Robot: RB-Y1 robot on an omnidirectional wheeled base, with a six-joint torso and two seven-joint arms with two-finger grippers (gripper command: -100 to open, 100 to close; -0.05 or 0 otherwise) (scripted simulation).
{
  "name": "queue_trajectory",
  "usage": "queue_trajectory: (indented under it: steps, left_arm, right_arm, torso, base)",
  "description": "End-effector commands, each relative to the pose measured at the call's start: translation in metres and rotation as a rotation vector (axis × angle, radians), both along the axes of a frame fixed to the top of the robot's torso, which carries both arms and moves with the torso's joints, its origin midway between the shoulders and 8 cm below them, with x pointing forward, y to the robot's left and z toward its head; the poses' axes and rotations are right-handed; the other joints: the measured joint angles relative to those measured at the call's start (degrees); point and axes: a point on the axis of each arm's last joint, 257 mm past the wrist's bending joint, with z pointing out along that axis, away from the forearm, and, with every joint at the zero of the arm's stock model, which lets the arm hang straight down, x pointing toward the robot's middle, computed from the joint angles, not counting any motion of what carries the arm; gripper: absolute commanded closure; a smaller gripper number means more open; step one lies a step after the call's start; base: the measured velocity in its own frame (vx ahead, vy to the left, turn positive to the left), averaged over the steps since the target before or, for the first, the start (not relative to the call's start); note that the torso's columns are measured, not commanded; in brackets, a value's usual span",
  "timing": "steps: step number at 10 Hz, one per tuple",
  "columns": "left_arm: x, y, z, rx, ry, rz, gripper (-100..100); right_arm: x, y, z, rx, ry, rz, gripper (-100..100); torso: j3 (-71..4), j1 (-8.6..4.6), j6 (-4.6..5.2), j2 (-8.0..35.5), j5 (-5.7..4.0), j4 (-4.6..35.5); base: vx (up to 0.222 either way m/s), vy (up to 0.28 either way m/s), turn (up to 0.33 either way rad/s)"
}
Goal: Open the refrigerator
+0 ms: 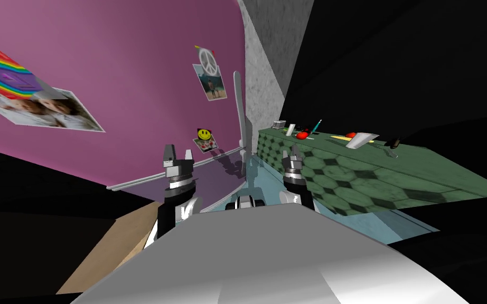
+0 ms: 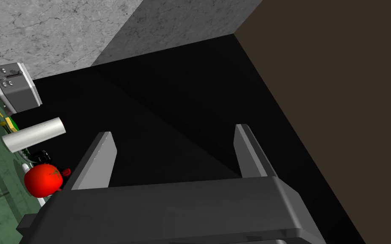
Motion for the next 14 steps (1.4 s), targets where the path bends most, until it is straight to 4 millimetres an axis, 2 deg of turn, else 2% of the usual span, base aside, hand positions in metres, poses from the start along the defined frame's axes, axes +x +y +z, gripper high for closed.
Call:
queue_trajectory:
  steps: [1,7,14]
  left_arm:
    - [0.009,-0.002,-0.008,0.035,0.055,-0.007,-100]
    - [0.034,0.003,-0.035,0.081,0.22,0.01,-100]
    - [0.053,0.016,-0.068,0.087,0.39,0.048,-100]
  right_arm:
    - [0.0,0.0,0.0,0.0,0.0,0.0,0]
    - [0.0,0.0,0.0,0.0,0.0,0.0,0]
    - [0.0,0.0,0.0,0.0,0.0,0.0,0]
  torso:
    - [-0.3,0.01,0.0,0.2,0.0,0.2]
    - [-0.3,0.08,0.0,0.3,0.02,0.2]
    - [-0.3,0.13,0.0,0.3,0.03,0.2]
  base:
    - [0.036,-0.073,0.007]
    - [0.052,-0.09,0.012]
    - [0.049,-0.093,0.01]
